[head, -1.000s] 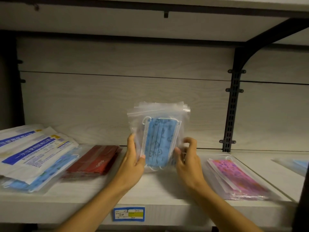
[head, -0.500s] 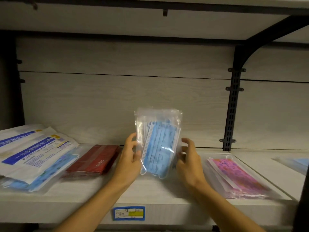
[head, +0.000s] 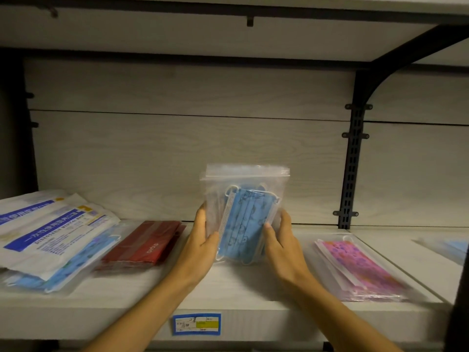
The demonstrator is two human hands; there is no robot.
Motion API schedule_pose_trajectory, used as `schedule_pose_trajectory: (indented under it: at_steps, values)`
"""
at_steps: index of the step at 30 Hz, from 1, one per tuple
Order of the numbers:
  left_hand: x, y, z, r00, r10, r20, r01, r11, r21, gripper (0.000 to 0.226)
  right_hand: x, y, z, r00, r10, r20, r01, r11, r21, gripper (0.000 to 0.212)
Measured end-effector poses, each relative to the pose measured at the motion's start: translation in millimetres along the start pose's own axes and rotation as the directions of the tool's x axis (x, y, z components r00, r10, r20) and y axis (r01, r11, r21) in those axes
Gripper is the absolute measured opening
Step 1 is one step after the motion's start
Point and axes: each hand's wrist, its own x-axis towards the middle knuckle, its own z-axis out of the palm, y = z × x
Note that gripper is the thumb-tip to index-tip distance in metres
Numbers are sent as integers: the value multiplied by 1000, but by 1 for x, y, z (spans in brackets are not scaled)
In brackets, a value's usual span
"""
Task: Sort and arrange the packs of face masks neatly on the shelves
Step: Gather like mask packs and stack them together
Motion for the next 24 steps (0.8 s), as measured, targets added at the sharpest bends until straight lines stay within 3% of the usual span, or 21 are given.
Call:
schedule_pose_trajectory:
  at_steps: [6, 13, 17, 24]
  values:
    - [-2, 0, 4, 997, -65, 49, 65, 998, -5, 30, 3, 5, 2, 996, -77, 33, 77, 997, 6, 49]
    - [-4, 0, 2, 995, -37, 93, 33, 999, 42, 50, 2, 4, 0, 999, -36, 10, 35, 998, 49, 25]
    - [-6, 2, 3, 994, -55, 94, 50, 997, 58, 49, 1, 2, 2, 999, -9, 49, 6, 998, 65, 38]
    - [-7, 5, 2, 997, -19, 71, 14, 997, 73, 40, 1, 1, 0, 999, -15, 33, 13, 998, 61, 31]
